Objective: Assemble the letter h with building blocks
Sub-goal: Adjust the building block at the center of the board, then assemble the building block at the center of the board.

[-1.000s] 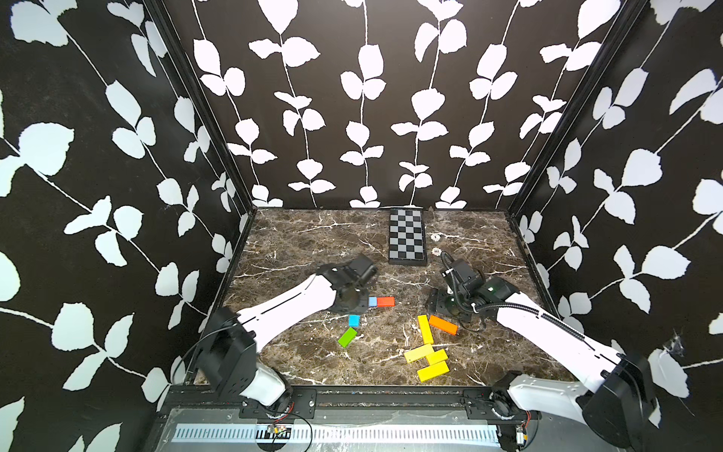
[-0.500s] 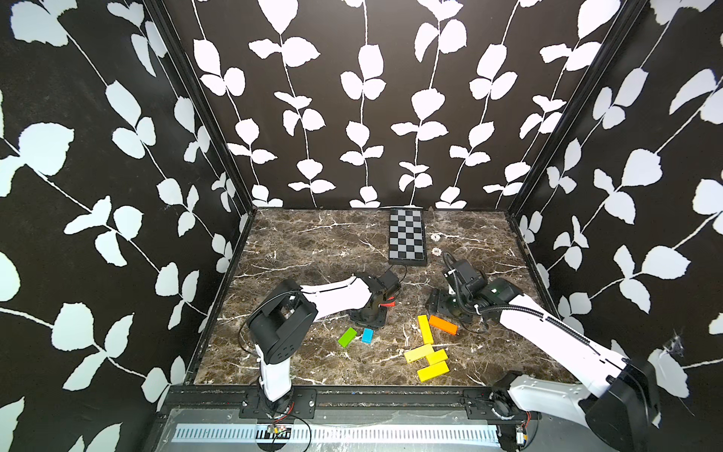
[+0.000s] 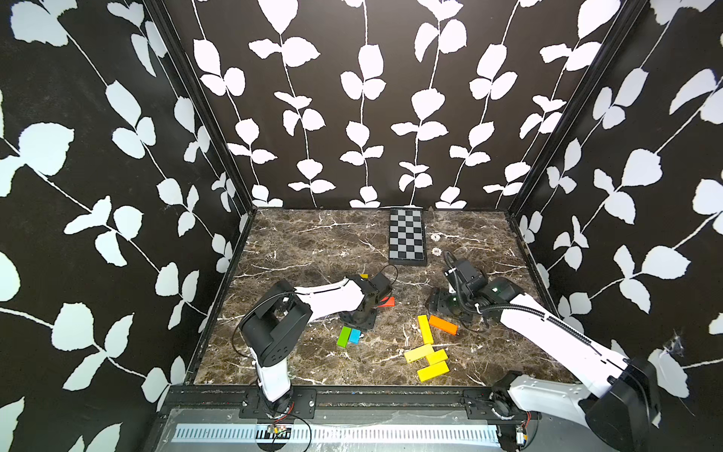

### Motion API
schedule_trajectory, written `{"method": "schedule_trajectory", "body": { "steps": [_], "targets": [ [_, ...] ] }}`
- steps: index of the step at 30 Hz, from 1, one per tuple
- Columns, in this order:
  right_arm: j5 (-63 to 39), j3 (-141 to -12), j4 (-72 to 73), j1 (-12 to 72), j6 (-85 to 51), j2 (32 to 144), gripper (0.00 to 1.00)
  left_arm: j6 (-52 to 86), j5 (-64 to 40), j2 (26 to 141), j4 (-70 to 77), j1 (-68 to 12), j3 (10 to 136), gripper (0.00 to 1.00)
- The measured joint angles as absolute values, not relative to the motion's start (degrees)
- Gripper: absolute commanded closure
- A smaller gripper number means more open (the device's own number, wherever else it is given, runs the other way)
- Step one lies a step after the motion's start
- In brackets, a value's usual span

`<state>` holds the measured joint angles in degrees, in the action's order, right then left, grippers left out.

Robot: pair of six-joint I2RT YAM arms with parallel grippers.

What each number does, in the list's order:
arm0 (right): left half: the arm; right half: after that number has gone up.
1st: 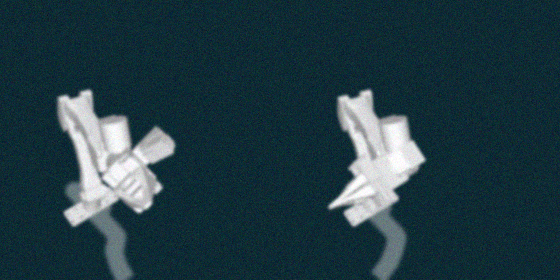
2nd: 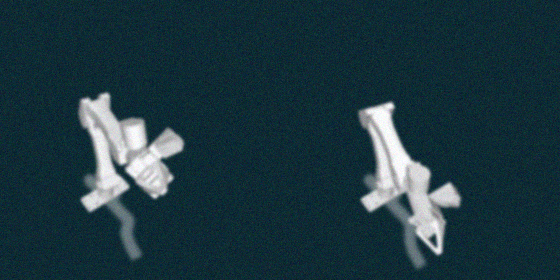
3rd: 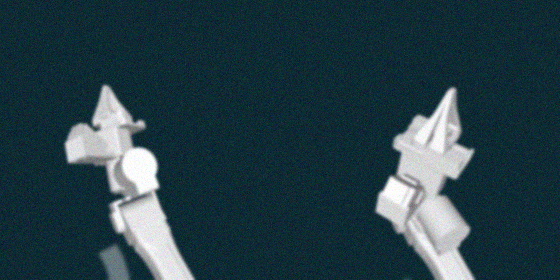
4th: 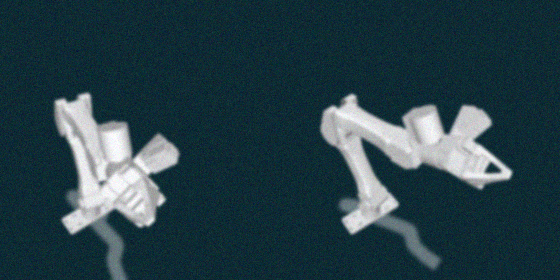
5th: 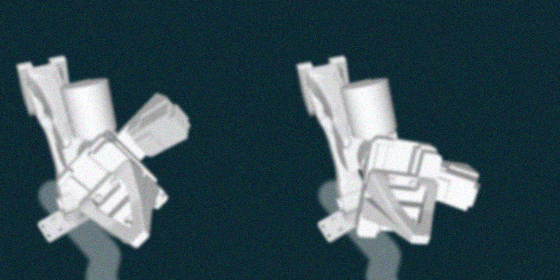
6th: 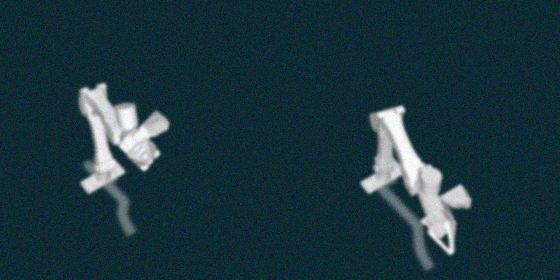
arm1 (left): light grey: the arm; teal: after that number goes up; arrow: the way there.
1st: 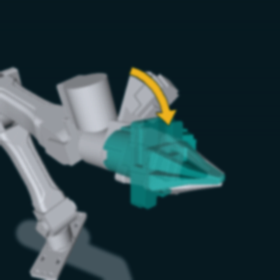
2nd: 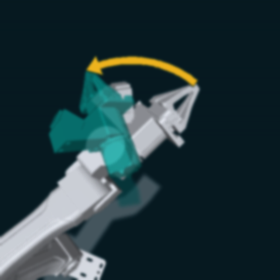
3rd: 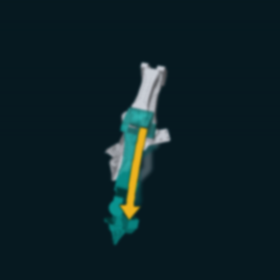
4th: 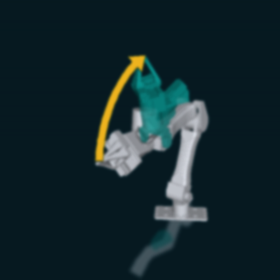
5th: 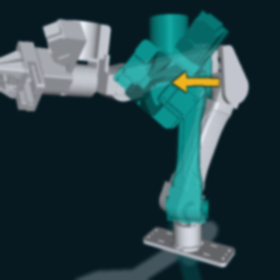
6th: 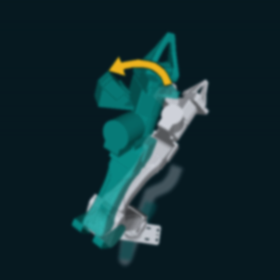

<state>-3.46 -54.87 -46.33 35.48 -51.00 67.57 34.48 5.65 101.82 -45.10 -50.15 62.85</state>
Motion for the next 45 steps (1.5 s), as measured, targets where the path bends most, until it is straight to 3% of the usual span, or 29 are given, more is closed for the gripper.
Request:
{"method": "schedule_trajectory", "body": {
  "steps": [1, 3, 5, 7, 11, 23, 25, 28, 30, 34, 40, 45],
  "targets": [
    [-3.5, -55.1, -46.5, 35.5, -51.0, 67.6, 0.20, 34.2, 5.6, 101.9, -45.1, -50.2, 62.9, 0.56],
    [-3.4, -55.2, -46.9, 35.5, -51.0, 67.5, 0.20, 34.4, 5.6, 102.2, -45.4, -50.2, 63.3, 0.56],
    [-3.4, -55.4, -47.6, 35.5, -51.0, 67.5, 0.20, 34.4, 5.3, 102.4, -45.3, -50.1, 63.5, 0.60],
    [-3.3, -55.5, -48.1, 35.5, -51.0, 67.2, 0.20, 34.8, 5.0, 102.6, -45.3, -50.1, 63.7, 0.73],
    [-2.6, -55.5, -49.1, 35.5, -51.0, 66.1, 0.20, 35.0, 4.9, 103.0, -45.5, -50.1, 64.4, 0.87],
    [-2.4, -55.5, -49.3, 35.4, -51.0, 65.8, 0.20, 36.5, 4.8, 105.6, -46.3, -48.6, 67.9, 0.97],
    [-2.4, -55.5, -49.3, 35.4, -51.0, 65.8, 0.20, 37.0, 4.5, 105.7, -46.1, -48.0, 67.9, 0.92],
    [-2.4, -55.5, -49.3, 35.4, -51.0, 65.8, 0.20, 37.9, 4.0, 105.7, -45.7, -47.4, 67.9, 0.58],
    [-2.4, -55.5, -49.3, 35.4, -51.0, 65.8, 0.20, 38.4, 3.8, 105.8, -45.3, -47.1, 67.8, 0.54],
    [-2.4, -55.5, -49.4, 35.4, -51.0, 65.7, 0.20, 38.9, 2.6, 105.8, -44.8, -46.8, 67.7, 0.63],
    [-2.4, -55.5, -49.4, 35.4, -51.0, 65.7, 0.20, 39.5, 2.4, 105.2, -43.7, -46.8, 67.1, 0.87],
    [-2.6, -55.5, -49.4, 35.4, -51.0, 65.7, 0.20, 39.7, 2.5, 105.4, -43.8, -46.8, 67.3, 0.94]
  ]
}}
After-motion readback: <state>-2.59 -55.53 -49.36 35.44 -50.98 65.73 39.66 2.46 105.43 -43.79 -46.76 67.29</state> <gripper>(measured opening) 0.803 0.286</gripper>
